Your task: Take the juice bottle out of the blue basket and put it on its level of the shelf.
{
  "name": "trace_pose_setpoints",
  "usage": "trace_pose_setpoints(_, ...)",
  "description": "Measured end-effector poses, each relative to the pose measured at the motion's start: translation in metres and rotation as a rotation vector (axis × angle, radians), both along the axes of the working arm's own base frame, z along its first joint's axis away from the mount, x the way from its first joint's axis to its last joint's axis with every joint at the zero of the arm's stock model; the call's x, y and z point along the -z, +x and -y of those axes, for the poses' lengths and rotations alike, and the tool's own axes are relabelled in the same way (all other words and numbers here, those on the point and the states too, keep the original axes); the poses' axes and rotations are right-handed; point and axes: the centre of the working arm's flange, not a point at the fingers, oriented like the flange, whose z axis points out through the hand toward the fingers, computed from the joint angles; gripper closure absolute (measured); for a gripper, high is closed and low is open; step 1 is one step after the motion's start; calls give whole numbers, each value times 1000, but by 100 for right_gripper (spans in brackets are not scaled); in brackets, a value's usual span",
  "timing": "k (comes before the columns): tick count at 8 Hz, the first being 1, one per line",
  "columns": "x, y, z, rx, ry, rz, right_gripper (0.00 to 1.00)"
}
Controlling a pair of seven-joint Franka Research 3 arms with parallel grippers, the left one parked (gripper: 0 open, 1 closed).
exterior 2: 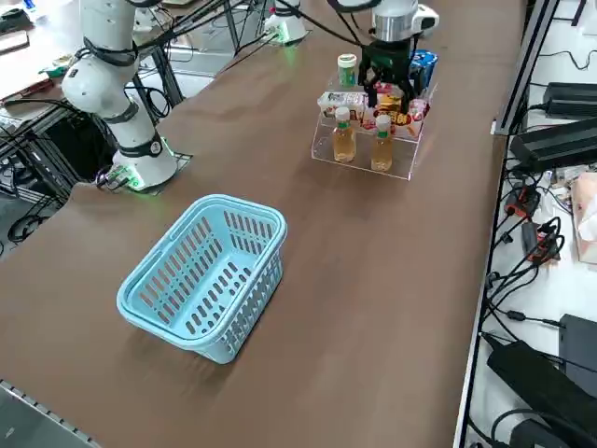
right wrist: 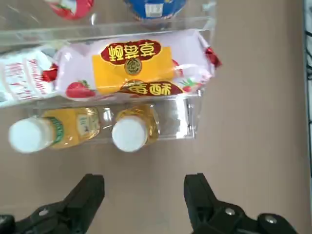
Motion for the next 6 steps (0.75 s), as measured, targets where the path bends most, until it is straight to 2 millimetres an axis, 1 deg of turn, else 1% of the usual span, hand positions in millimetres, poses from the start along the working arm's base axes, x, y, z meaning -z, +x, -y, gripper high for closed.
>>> trace_pose_setpoints(1, -15, 1, 14, 24, 17, -14, 0)
trace_pose_setpoints(2, -24, 2, 31, 53, 34, -31, 0)
trace_pose_setpoints(3, -34, 4, 52, 104, 66, -45, 0)
trace_pose_setpoints(4, -48, 3, 73, 168, 93, -52, 0)
trace_pose_setpoints(5, -66, 0, 88, 243, 105, -55, 0)
trace_pose_setpoints(6, -85, -5, 98, 328, 110, -56, 0)
